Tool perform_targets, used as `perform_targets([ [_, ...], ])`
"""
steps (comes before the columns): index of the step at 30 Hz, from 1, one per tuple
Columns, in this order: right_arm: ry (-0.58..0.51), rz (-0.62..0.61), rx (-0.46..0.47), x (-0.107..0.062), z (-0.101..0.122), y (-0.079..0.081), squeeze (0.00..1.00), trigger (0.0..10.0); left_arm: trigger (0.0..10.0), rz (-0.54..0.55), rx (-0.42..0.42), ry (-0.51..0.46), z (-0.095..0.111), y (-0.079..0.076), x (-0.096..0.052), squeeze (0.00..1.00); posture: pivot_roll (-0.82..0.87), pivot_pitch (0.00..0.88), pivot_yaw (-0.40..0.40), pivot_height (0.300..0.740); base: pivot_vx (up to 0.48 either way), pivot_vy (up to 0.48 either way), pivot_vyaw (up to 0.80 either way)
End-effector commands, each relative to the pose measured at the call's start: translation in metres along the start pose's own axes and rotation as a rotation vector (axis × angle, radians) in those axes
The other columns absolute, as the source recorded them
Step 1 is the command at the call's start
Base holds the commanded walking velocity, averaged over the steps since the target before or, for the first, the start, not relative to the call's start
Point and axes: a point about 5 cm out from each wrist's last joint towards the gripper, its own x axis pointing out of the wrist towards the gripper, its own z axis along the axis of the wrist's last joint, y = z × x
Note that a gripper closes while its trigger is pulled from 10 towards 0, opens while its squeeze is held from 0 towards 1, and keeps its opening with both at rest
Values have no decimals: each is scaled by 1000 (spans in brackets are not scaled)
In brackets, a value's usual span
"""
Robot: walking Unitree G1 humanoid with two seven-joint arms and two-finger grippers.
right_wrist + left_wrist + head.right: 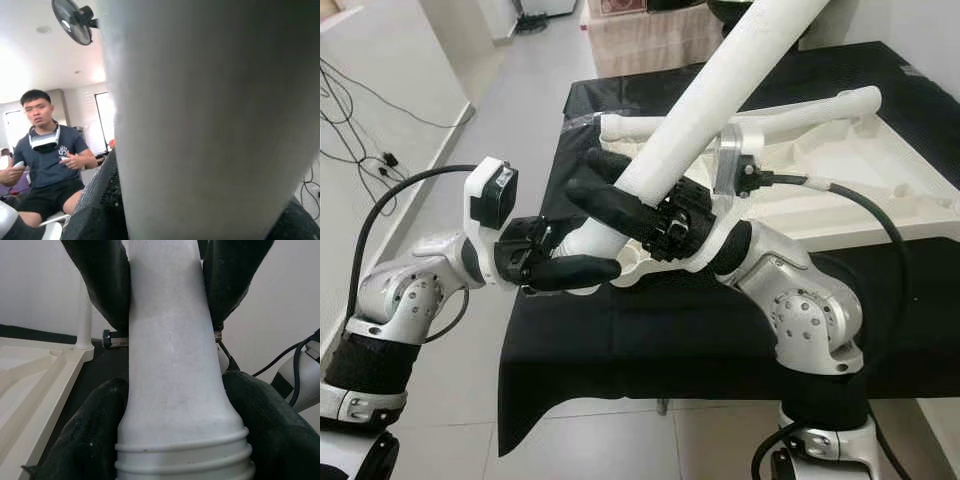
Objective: Building children table
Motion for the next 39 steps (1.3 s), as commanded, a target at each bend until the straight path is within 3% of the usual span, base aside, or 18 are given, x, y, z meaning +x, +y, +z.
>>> perform_targets([
  [1, 15, 44, 9, 3, -2, 5, 0, 0, 10000, 3, -2, 24, -1, -2, -3, 0, -85, 104, 114, 740, 0, 0, 0],
  [11, 64, 98, 28, -2, -5, 12, 0, 0, 10000, 16, -2, 27, -1, -2, -5, 0, -92, 95, 115, 740, 0, 0, 0],
  [15, 84, 58, 5, -3, -8, 9, 0, 0, 10000, 48, -46, 33, -3, 2, -7, 0, -91, 91, 113, 740, 0, 0, 0],
  [16, 91, 37, -6, -4, -9, 7, 0, 0, 10000, 59, -65, 32, -4, 4, -8, 1000, -91, 91, 113, 740, 0, 0, 0],
  [21, 77, -91, -42, -5, -9, -8, 0, 0, 10000, 94, -72, 18, -3, 6, -11, 1000, -89, 87, 112, 740, 0, 0, 0],
  [22, 63, -153, -56, -7, -8, -15, 0, 0, 10000, 121, -65, 2, -2, 8, -14, 1000, -89, 86, 112, 740, 0, 0, 0],
  [23, 9, -292, -73, -15, -3, -29, 0, 0, 10000, 173, -61, -21, -1, 8, -22, 1000, -90, 85, 110, 740, 0, 0, 0],
  [27, -35, -406, -91, -23, 4, -40, 0, 0, 10000, 209, -64, -33, -1, 6, -31, 1000, -97, 88, 107, 740, 0, 0, 0],
  [29, -86, -544, -112, -33, 12, -54, 0, 0, 10000, 261, -70, -52, -3, 4, -42, 1000, -101, 89, 113, 740, 0, 0, 0],
  [30, -86, -544, -112, -33, 12, -54, 0, 0, 10000, 261, -70, -52, -3, 4, -42, 1000, -101, 89, 113, 740, 0, 0, 0],
  [32, -150, -699, -132, -47, 22, -68, 0, 0, 10000, 341, -68, -73, -3, 4, -54, 1000, -97, 89, 111, 740, 0, 0, 0],
  [33, -150, -699, -132, -47, 22, -68, 0, 0, 10000, 341, -68, -73, -3, 4, -54, 1000, -97, 89, 111, 740, 0, 0, 0],
  [37, -237, -982, -162, -80, 29, -87, 0, 0, 10000, 627, -3, -94, -2, 16, -82, 1000, -84, 93, 111, 740, 0, 0, 0],
  [39, -246, -1016, -160, -84, 27, -89, 0, 0, 10000, 687, 9, -101, -2, 19, -88, 1000, -84, 93, 111, 740, 0, 0, 0],
])
